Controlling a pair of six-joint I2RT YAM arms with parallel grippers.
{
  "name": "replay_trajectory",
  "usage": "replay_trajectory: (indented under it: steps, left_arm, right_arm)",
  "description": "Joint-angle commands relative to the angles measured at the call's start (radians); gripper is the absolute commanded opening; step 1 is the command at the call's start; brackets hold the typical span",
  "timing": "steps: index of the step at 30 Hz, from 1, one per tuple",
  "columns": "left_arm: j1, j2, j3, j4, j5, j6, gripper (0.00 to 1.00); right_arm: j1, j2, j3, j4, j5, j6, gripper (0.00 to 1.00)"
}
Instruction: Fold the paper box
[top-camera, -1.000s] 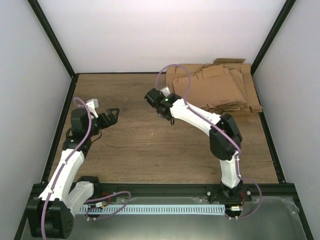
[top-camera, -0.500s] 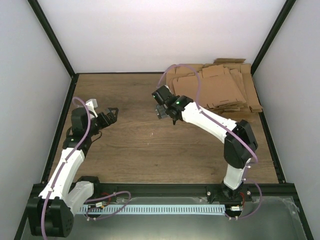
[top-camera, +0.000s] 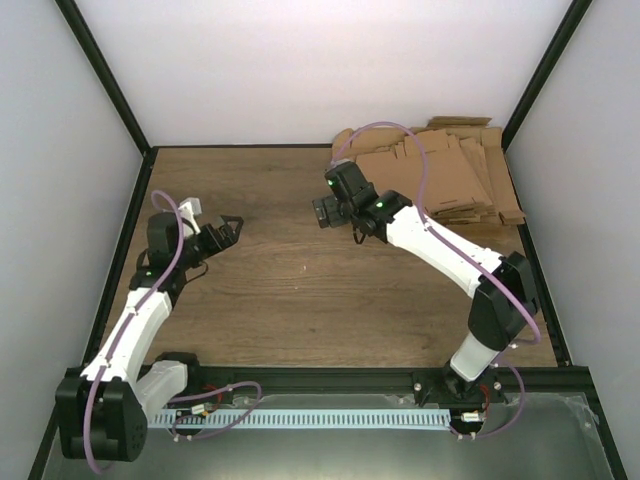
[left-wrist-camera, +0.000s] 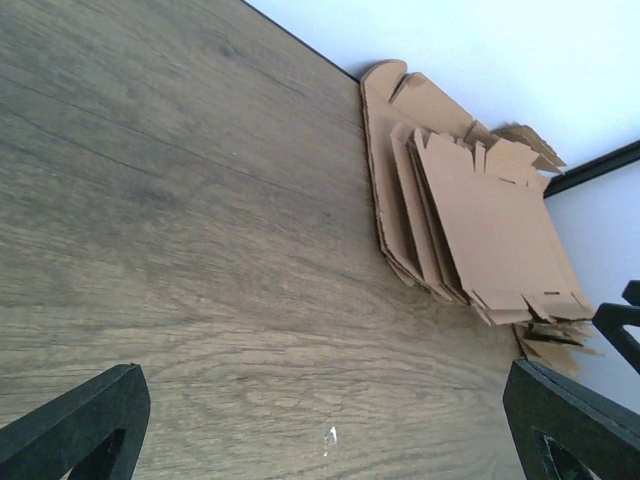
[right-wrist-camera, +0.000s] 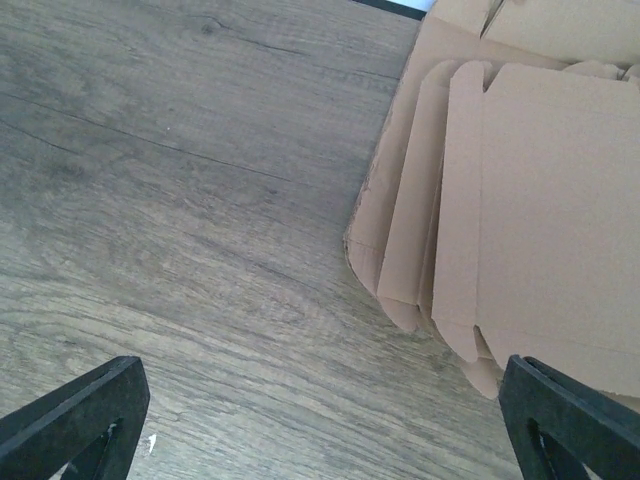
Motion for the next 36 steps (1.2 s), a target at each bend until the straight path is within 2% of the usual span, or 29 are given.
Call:
replay_trajectory:
  steps: [1, 10, 15, 24, 27, 31, 36]
  left_arm:
    - [-0.002, 0.014, 0.002, 0.068, 0.075, -0.016, 1.0]
    - [-0.036, 0.072, -0.039, 0.165, 0.167, -0.064, 1.0]
    - [-0.105, 0.106, -0.034, 0.187, 0.157, -0.066, 1.0]
    - [-0.243, 0.196, 0.002, 0.244, 0.122, -0.078, 1.0]
    - [-0.292, 0.236, 0.023, 0.263, 0.107, -0.083, 1.0]
    - [-0.329, 0.325, 0.024, 0.379, 0.13, -0.144, 1.0]
    - [-0.336, 0.487, 0.08, 0.492, 0.191, -0.196, 0.95]
  right_arm:
    - [-0.022, -0.036, -0.016, 0.04, -0.045, 0.027, 1.0]
    - [-0.123, -0.092, -0.079, 0.079, -0.141, 0.059, 1.0]
    - [-0.219, -0.13, -0.12, 0.094, -0.261, 0.09, 1.0]
    - [-0.29, -0.18, -0.192, 0.138, -0.3, 0.144, 1.0]
    - [-0.368, -0.199, -0.242, 0.19, -0.415, 0.163, 0.99]
    - [-0.467, -0.156, -0.266, 0.225, -0.603, 0.173, 0.98]
    - [-0.477, -0.062, -0.225, 0.197, -0.635, 0.15, 0.98]
